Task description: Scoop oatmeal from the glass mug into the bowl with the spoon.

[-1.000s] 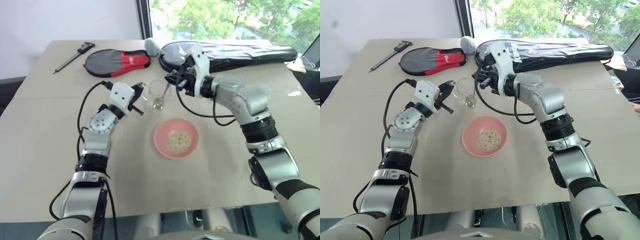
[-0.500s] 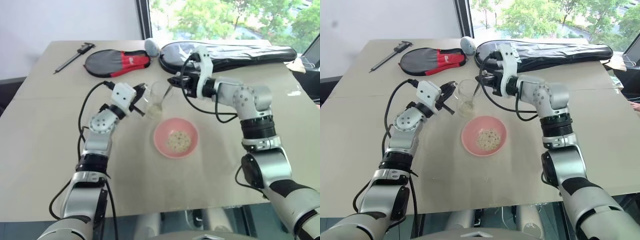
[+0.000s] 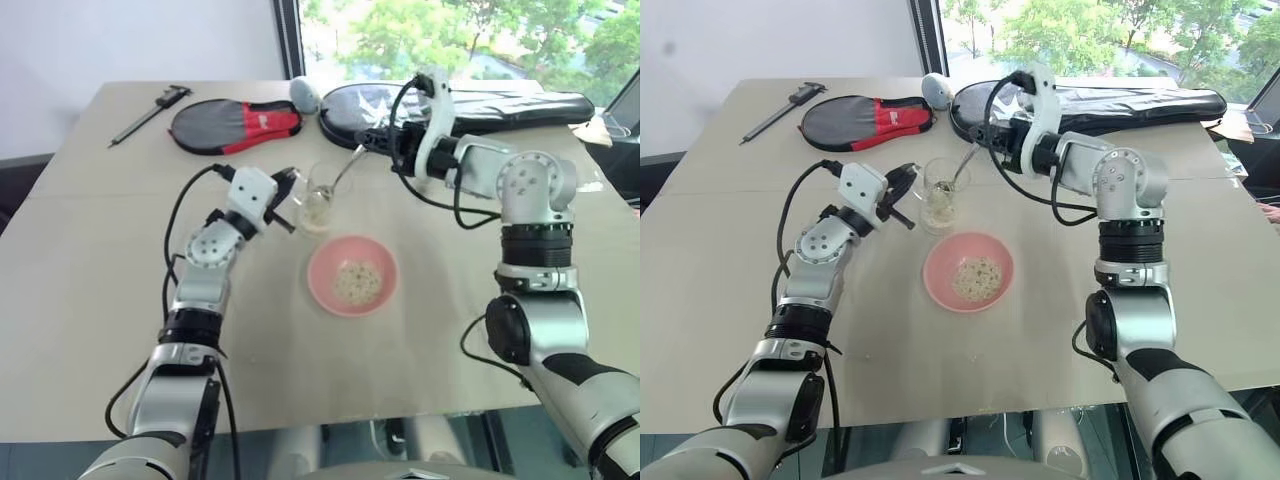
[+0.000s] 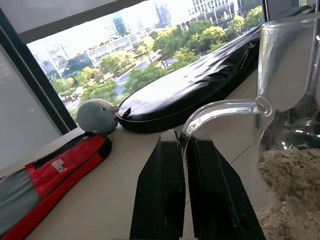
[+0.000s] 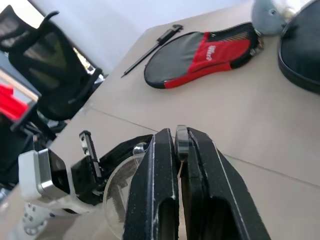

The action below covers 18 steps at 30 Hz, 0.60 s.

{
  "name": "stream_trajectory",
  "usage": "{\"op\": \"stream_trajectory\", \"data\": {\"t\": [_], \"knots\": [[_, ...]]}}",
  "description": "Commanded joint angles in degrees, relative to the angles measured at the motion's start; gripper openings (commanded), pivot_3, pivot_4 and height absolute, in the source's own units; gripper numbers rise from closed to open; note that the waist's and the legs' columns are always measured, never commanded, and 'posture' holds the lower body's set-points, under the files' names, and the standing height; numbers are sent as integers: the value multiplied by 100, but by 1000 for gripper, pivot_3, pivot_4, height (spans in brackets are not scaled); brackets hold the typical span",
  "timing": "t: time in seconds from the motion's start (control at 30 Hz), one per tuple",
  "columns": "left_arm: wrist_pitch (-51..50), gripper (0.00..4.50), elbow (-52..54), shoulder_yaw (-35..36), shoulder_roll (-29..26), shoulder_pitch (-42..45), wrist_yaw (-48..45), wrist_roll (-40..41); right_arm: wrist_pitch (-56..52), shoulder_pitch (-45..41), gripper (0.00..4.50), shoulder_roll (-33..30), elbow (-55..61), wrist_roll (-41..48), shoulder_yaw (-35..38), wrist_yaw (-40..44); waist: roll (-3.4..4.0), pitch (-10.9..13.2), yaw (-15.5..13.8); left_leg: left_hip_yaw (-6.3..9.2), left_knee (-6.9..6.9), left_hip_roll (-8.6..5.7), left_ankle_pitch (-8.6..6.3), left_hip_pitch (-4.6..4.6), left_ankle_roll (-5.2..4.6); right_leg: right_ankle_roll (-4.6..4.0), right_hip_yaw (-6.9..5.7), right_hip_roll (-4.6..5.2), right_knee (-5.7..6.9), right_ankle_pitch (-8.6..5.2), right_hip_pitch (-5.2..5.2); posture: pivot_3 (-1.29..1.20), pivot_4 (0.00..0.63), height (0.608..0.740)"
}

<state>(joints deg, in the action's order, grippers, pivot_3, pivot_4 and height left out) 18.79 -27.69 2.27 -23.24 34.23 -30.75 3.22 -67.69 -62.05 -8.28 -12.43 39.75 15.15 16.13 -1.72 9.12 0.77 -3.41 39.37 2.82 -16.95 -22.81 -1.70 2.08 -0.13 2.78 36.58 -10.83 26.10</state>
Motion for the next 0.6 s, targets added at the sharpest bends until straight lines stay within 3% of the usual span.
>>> {"op": "stream_trajectory", "data": {"t": [0.03,0.17,0.6], "knots": [[287,29,0,231,123,140,225,194,-523,-181,0,55,247,314,734,-702,0,0,0,0,0,0,0,0,0,0,0,0,1,0,0,0,150,740],[557,29,-229,318,204,112,327,244,-1120,-331,0,98,267,726,1620,-1400,0,0,0,0,1,-1,0,0,0,0,0,2,2,0,0,0,150,740],[857,29,-523,333,370,143,296,365,-1638,-475,0,289,4,1407,2864,-2555,2,-1,11,4,0,-2,0,3,-2,0,0,1,12,0,0,0,150,740]]}}
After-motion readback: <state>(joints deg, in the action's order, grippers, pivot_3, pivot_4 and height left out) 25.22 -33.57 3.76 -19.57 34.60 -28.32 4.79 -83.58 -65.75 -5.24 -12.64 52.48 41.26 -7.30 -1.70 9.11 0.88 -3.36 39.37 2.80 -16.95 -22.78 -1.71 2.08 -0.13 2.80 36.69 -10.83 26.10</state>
